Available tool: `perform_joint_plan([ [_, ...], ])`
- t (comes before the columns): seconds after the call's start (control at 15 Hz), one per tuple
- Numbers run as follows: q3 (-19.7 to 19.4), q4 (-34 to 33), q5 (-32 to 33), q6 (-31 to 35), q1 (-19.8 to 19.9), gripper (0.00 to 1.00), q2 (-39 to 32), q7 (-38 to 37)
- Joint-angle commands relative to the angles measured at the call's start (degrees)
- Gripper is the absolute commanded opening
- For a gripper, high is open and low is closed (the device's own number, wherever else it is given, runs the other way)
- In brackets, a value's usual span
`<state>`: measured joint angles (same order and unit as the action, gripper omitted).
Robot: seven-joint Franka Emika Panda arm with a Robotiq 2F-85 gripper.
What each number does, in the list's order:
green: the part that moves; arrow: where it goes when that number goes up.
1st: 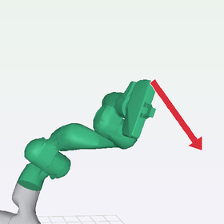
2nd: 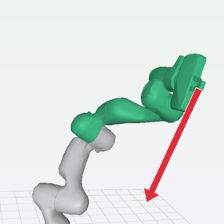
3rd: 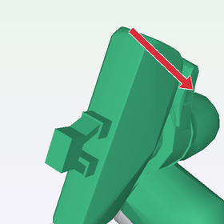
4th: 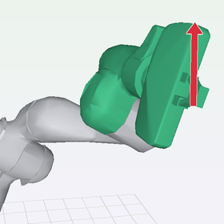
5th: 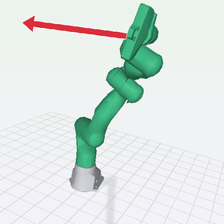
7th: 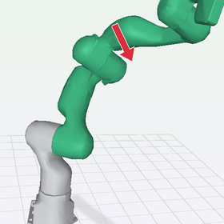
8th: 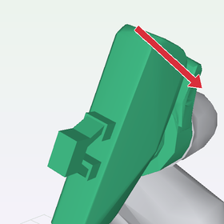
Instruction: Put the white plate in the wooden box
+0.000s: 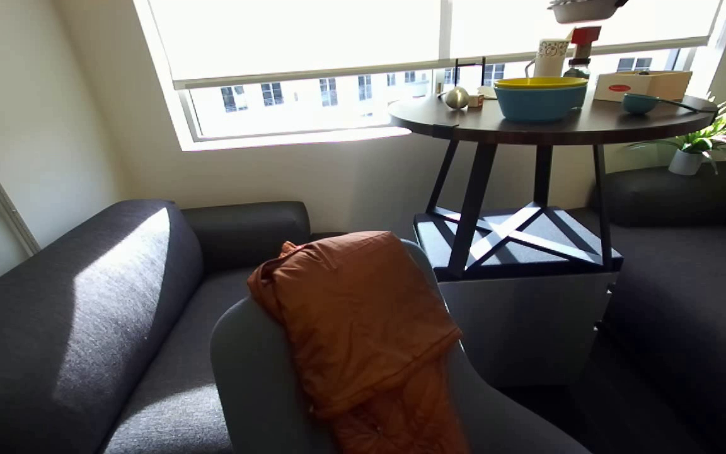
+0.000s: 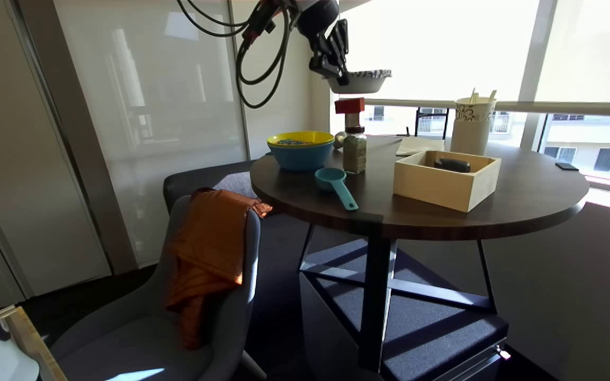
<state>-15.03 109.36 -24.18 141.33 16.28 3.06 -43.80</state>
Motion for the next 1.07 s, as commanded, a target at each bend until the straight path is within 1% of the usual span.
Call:
perform_joint_plan([
  [0.0, 0.04, 1.01, -0.46, 1.88, -0.45, 0.01, 0.75, -0.23],
  [0.33, 0.05, 0.8, 0.63, 4.07, -0.18, 0.01, 0.49, -4.24],
  [0.4, 0.18, 0.9, 2.76, 7.08, 0.11, 0.01, -0.06, -7.9],
  [0.53, -0.12, -0.09, 7.0, 9.7, 0.91, 0.01, -1.6, -15.56],
  [0.73, -2.15, -3.68, 14.28, 9.71, 2.64, 0.01, -5.66, -25.39],
  [0.87, -4.02, -5.76, 18.56, 8.22, 3.42, 0.01, -8.5, -31.61],
  [1.0, -6.12, -8.23, 20.96, 6.66, 3.67, 0.01, -11.73, -37.65],
])
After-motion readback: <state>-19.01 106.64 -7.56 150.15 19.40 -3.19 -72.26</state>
